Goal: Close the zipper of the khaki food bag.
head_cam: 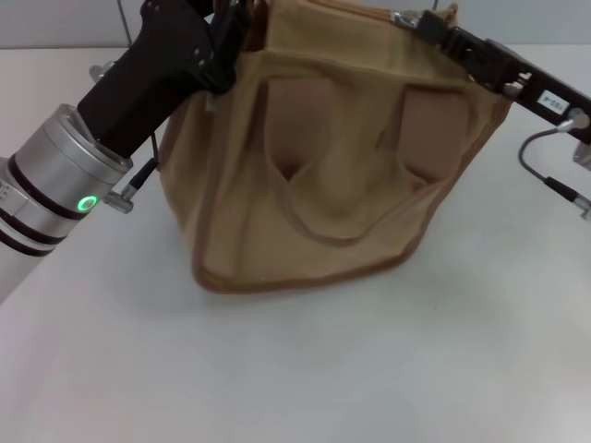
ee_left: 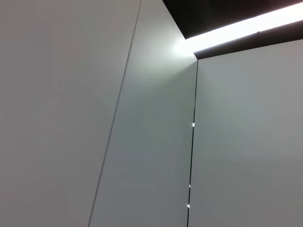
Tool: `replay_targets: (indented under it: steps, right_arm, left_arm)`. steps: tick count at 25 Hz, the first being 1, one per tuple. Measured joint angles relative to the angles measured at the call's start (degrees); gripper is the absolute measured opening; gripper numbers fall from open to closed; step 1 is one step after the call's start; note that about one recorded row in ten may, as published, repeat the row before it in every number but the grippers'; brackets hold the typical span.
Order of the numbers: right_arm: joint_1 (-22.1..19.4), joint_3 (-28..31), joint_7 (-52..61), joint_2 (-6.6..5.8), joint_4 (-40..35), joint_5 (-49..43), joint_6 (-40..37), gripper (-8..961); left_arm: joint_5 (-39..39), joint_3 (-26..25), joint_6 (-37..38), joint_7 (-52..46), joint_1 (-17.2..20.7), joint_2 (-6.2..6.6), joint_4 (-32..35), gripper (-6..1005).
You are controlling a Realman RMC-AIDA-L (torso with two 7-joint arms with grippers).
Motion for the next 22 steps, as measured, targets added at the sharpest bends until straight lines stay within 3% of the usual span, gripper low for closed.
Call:
replay_targets:
  steps: [13, 22]
  right_arm:
    - [-3.8, 2.8, 0.7, -0.80, -0.6, 0.0, 0.0, 70]
    - [-4.9, 6.4, -1.2, -0.34, -0.8, 0.0, -0.3, 87]
  left_arm:
    - [0.0, -0.8, 0.0, 0.0, 1.2, 0.09, 0.3, 163]
    - [0.0, -1.6, -0.3, 0.0, 2.9, 0.08, 0.3, 169]
